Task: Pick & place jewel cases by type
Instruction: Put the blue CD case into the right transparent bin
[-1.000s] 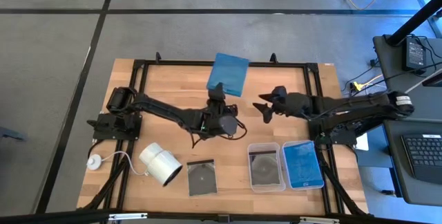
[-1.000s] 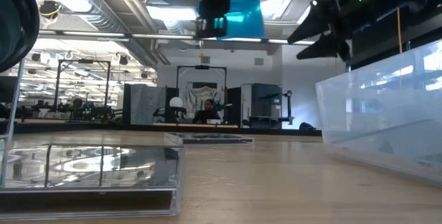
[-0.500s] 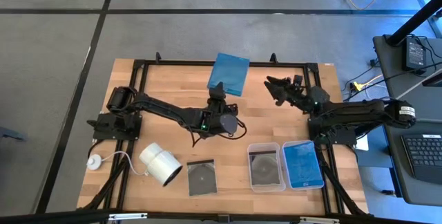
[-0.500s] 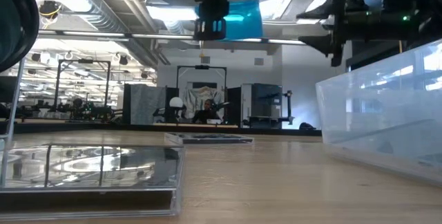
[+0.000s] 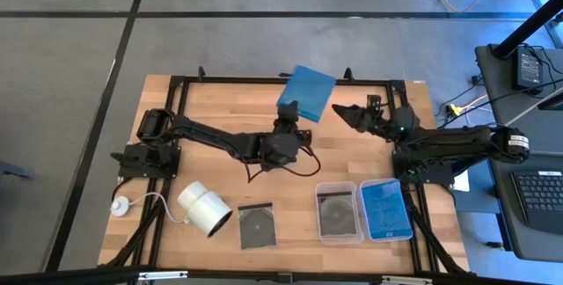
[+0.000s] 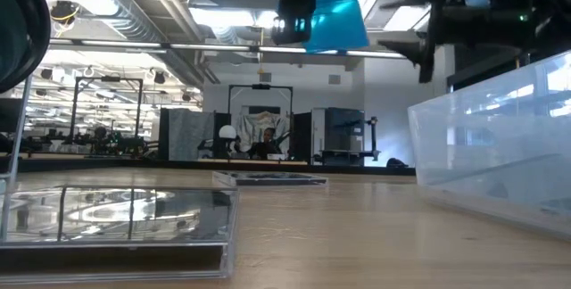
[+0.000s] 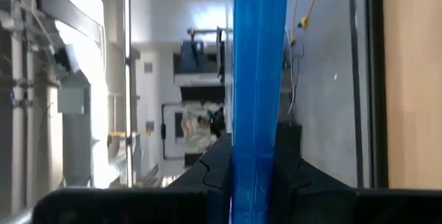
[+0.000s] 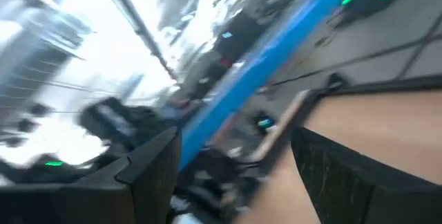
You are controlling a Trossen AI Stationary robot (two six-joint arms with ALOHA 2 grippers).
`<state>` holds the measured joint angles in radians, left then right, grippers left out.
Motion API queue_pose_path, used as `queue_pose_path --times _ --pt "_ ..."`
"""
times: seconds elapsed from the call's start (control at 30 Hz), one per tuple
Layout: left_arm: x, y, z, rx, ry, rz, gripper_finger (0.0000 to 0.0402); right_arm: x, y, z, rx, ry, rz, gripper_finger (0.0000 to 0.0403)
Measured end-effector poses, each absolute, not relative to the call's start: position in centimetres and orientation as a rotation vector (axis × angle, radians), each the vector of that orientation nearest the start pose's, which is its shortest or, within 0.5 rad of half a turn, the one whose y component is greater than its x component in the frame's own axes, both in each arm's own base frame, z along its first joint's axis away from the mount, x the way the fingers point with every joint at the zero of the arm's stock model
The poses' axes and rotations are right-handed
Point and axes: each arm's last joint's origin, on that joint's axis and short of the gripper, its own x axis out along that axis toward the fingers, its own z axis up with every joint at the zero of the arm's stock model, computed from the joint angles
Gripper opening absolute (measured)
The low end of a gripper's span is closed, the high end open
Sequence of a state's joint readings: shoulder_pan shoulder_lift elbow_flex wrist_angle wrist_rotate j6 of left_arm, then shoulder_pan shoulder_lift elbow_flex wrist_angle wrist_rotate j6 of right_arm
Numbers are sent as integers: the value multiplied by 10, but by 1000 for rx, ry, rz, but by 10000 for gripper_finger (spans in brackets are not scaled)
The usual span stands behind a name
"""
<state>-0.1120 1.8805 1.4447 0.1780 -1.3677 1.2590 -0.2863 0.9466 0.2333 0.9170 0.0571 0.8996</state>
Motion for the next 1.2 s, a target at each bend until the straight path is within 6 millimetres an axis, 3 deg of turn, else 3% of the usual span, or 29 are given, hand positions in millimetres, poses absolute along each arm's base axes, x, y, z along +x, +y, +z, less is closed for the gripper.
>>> queue_pose_path --times 0.13,0.3,0.53,0.83,1.2 --pt "421 -22 291 1309 969 926 41 182 -53 238 940 -352 -110 276" --pt "421 -23 291 1347 991 907 42 186 -54 249 941 -357 -99 276" --pt "421 -24 292 1343 984 911 41 190 -55 244 1015 -267 -161 276" --pt "422 -24 294 1320 951 921 42 190 -56 245 1040 -286 -168 272" --pt "421 -39 294 1345 917 874 43 187 -63 248 1073 -340 -177 171"
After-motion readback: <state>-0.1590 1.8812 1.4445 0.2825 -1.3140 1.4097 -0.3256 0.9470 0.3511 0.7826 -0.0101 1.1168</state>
